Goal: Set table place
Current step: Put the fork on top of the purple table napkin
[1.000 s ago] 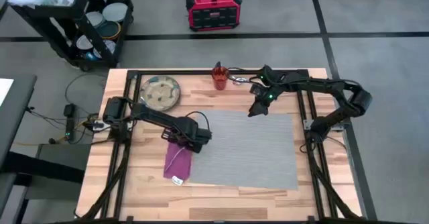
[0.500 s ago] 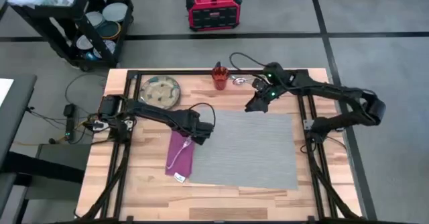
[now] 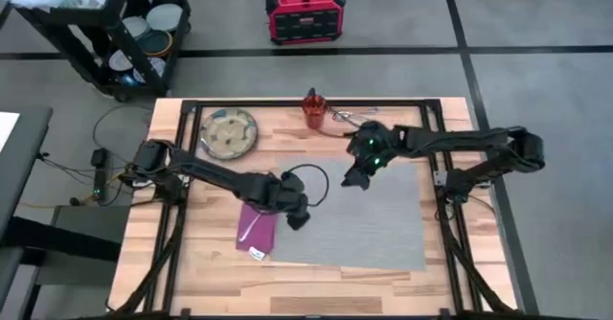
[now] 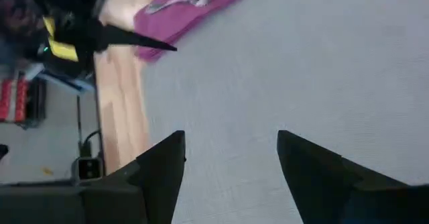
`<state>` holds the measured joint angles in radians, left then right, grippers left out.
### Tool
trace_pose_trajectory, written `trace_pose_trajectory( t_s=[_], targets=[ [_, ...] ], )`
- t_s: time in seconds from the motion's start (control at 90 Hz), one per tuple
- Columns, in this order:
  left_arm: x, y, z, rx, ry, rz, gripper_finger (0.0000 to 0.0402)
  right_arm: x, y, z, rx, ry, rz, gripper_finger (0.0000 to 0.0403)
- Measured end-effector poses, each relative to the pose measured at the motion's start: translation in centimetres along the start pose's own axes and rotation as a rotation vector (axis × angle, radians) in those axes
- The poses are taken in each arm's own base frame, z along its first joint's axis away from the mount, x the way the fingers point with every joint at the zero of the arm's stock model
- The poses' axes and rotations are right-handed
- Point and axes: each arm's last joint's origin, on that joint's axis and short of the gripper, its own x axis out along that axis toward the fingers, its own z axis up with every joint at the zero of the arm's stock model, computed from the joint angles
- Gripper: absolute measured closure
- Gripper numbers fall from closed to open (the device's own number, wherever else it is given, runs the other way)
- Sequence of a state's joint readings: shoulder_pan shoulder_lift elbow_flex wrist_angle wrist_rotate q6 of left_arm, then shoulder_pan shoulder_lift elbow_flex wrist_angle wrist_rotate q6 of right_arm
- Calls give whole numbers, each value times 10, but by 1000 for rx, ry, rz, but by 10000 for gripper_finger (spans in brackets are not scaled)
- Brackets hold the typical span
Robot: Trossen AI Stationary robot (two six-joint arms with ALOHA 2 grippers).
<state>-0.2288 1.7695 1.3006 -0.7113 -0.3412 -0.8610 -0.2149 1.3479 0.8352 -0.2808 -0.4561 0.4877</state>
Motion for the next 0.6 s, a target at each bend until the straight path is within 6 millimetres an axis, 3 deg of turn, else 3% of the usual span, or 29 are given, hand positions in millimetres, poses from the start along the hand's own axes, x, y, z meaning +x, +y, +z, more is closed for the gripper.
trace_pose_trajectory(
  t_s=[0.133, 0.389, 0.6],
  targets=[
    [-6, -7, -1, -89, -30, -50, 136, 3, 6, 0, -19, -29, -3, 180],
    [-9, -15, -2, -346, -10, -131, 136, -3, -5, 6, -60, -56, -37, 180],
    [-32, -31, 13, -354, -179, -352, 136, -7, -13, 8, -76, -54, -62, 180]
  ],
)
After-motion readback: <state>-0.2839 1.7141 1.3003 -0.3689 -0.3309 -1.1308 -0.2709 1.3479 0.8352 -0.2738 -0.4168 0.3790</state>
